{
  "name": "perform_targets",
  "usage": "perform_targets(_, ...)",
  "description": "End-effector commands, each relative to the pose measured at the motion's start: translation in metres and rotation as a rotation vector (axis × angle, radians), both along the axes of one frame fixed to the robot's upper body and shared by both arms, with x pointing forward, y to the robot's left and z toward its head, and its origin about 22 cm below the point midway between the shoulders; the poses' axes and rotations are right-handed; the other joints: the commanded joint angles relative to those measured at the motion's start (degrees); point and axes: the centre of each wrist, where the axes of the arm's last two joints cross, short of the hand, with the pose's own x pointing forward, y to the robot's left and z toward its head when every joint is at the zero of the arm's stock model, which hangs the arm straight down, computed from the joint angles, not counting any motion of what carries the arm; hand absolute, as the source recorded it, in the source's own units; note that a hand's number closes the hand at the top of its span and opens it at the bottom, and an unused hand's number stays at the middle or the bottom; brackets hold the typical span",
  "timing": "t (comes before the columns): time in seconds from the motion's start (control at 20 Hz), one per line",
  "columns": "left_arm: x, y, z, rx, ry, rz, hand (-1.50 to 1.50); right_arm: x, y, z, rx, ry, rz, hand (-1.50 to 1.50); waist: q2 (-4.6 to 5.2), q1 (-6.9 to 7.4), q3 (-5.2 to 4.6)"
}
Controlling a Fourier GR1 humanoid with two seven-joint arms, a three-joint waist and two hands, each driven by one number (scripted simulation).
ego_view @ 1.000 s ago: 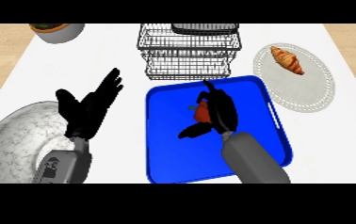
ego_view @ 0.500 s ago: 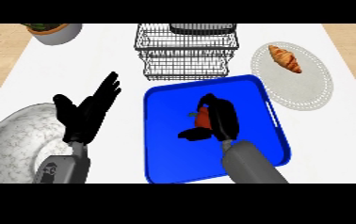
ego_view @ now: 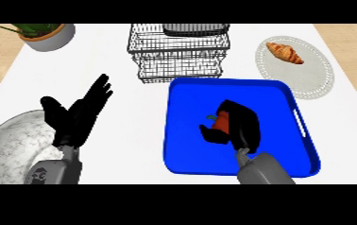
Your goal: Pick the bell pepper from the tray and place it in the tiered basket
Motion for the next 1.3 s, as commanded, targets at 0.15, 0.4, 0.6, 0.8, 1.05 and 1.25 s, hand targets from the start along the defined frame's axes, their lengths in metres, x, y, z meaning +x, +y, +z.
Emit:
perform_targets(0.15,-0.001,-0.005,0.007,-0.018,0.007,0.003,0.0,-0.039,-0.009,0.112,0.08,-0.203,-0.061,1.5,-0.02,-0.67,-0.05)
perform_targets(0.4,-0.007,-0.01,-0.008,0.004,0.022,-0.015,0.0,-0.085,-0.013,0.189,0.041,-0.341,-0.058,1.5,0.35,-0.03,-0.07)
perform_targets(0.6,0.0,-0.012,0.003,-0.011,-0.021,-0.05,0.0,-0.094,-0.014,0.242,0.024,-0.402,-0.096,1.5,1.09,2.32,0.03)
perform_targets(0.8,0.023,-0.018,0.015,-0.003,-0.011,-0.043,0.0,-0.082,0.009,0.274,-0.029,-0.418,-0.065,1.5,1.25,2.65,-0.02)
perform_targets(1.05,0.011,-0.029,-0.009,-0.002,-0.026,-0.059,0.0,-0.033,0.024,0.301,-0.068,-0.388,-0.051,1.5,1.48,3.46,-0.11)
perform_targets(1.25,0.006,-0.025,-0.004,-0.002,-0.02,-0.081,0.0,0.0,0.026,0.318,-0.04,-0.345,-0.07,1.5,1.48,3.74,0.01)
